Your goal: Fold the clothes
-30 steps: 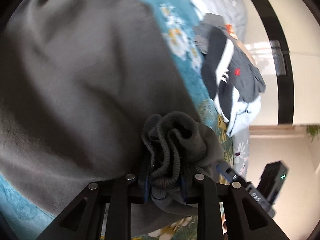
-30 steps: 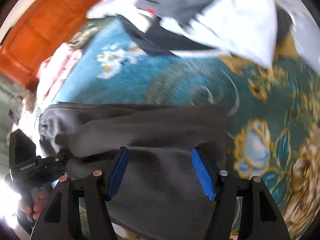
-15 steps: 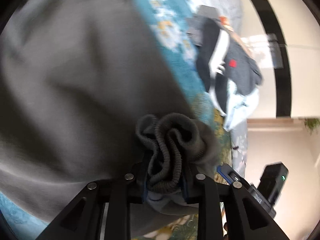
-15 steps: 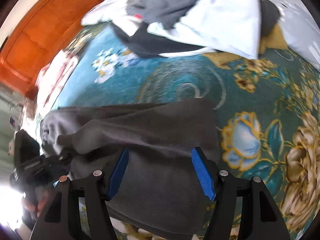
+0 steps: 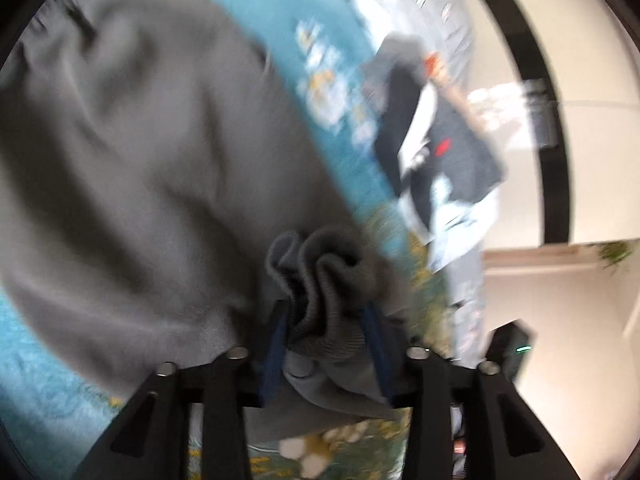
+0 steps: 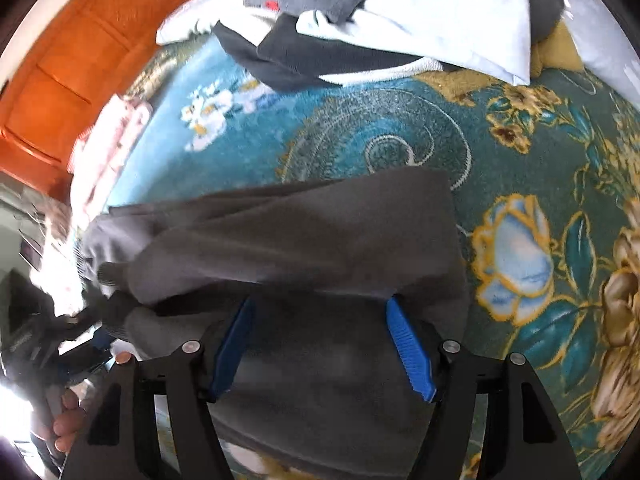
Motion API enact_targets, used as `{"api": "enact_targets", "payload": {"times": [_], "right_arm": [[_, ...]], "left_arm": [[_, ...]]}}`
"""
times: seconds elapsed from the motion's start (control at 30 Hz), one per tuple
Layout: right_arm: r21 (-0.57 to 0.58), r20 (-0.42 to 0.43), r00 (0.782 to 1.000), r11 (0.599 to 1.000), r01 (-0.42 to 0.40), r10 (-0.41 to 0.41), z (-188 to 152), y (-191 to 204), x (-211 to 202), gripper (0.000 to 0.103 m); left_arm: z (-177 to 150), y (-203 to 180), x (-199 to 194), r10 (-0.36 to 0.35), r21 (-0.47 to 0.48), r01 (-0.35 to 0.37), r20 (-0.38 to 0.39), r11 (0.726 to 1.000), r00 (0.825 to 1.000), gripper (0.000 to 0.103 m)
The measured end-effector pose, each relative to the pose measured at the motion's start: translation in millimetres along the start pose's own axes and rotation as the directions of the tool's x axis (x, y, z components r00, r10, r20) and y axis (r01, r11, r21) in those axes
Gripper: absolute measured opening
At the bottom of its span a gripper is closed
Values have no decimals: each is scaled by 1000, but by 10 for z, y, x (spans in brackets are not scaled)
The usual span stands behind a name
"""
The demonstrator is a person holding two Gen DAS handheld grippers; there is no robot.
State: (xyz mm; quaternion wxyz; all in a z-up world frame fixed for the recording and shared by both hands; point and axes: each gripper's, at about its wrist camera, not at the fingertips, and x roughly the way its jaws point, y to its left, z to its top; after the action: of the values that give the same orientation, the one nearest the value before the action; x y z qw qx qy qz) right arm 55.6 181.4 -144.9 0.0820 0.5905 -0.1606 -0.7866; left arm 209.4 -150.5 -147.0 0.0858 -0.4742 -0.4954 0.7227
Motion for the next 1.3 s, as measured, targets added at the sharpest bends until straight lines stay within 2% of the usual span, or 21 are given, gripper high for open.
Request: {"api": "enact_targets", "payload": {"times": [0.07,0.13,0.17,0.23,0.37,0.53,0.6,0.7,0.87,0.93,1.07,1.2,1.3], "right_arm": [[-1,-6,1000,1000,-1,1,4,12,-3,70],[-1,-10,1000,1000,-5,5,-1,13,-7,70],[-2,-11,1000,1000,-6,6,-2,16,-4,70],[-5,-15,1000,1000,-3,3,-6,20,8,70],[-22,-24,1000,1000,5,-5,2,76,61,70],[-49,-31,999,999,10,-12,4,165,83,70],[-48,-34,999,999,10,-11,14,178,86,70],[-39,-40,999,999,15,-16,22,168,100,70],[-40,-40,999,999,11,-13,25,206,92,70],[-44,-42,999,999,14,-16,19,231,93,70],[-56,-35,999,998,0,-2,16,271,48,70],[-44,-16,1000,999,-13,12,9,251,-27,70],[-24,-5,1000,999,-25,25,-1,211,-81,70]], "left_arm": [[103,45,-370,-48,-24,51,114,998,992,57],[222,140,-715,-46,-52,59,227,997,973,63],[284,239,-926,-18,-72,40,286,997,958,65],[384,429,-1190,61,-125,-17,356,992,933,68],[485,778,-1158,129,-230,-42,374,972,918,70],[613,1213,-1119,215,-359,-68,386,931,897,70],[660,1257,-976,225,-381,-70,378,922,898,70],[762,1341,-920,244,-367,-110,344,924,907,70],[809,1379,-965,246,-378,-98,366,921,898,69],[840,1329,-915,261,-382,-109,374,918,890,54],[853,1207,-910,300,-381,-147,382,913,874,37],[858,882,-1045,299,-287,-189,412,939,861,32],[785,440,-1175,262,-164,-209,465,964,846,31]]}}
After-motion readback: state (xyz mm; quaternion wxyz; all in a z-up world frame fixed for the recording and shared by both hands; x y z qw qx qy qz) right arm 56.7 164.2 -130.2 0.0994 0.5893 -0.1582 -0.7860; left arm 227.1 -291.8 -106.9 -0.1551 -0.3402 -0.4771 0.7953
